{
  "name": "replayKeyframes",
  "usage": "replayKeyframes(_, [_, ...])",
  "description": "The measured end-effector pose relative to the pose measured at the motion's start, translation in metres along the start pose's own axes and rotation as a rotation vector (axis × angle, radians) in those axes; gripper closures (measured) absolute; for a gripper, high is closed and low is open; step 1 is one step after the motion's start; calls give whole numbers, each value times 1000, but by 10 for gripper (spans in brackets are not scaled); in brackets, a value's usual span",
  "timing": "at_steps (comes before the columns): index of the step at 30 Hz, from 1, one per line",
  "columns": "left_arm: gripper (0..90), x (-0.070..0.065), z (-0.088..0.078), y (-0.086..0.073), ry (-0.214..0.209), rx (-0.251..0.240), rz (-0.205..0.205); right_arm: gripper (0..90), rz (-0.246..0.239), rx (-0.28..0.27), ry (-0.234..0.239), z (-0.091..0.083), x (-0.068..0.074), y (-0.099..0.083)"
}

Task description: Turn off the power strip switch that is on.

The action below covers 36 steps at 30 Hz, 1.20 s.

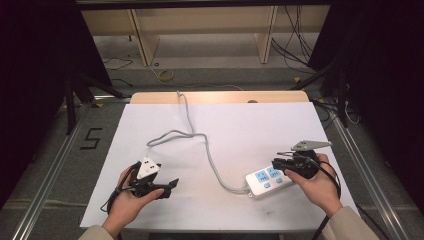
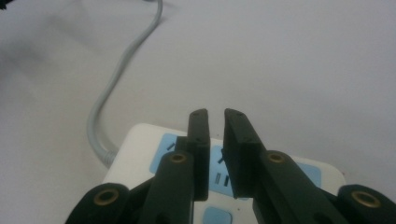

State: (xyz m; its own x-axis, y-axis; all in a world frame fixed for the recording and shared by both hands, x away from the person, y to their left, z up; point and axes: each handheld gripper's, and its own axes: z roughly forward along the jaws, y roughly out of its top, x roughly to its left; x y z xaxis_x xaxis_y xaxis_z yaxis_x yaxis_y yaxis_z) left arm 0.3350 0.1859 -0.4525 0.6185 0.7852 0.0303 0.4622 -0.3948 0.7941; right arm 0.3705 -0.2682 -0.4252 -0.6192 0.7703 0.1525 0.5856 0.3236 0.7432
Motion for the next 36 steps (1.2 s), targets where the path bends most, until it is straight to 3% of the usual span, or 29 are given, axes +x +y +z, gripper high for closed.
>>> replayKeyframes(5, [195,-1,0,0,-4,-2,-4,667,-31,-74,33,0,4,-8])
replayKeyframes(12, [184,-1,0,-1,-11,6,7,513,-98,-171,118,1,13,-24])
replayKeyframes(15, [183,-2,0,0,-11,6,13,468,-127,-178,113,-1,18,-27])
replayKeyframes(19, [183,-2,0,0,-11,8,20,434,-130,-209,113,-3,23,-32])
replayKeyframes(25, [183,-2,-1,0,-9,10,29,385,-128,-210,106,-5,26,-39])
replayKeyframes(36, [183,-2,0,0,-6,12,32,363,-134,-233,95,-6,28,-39])
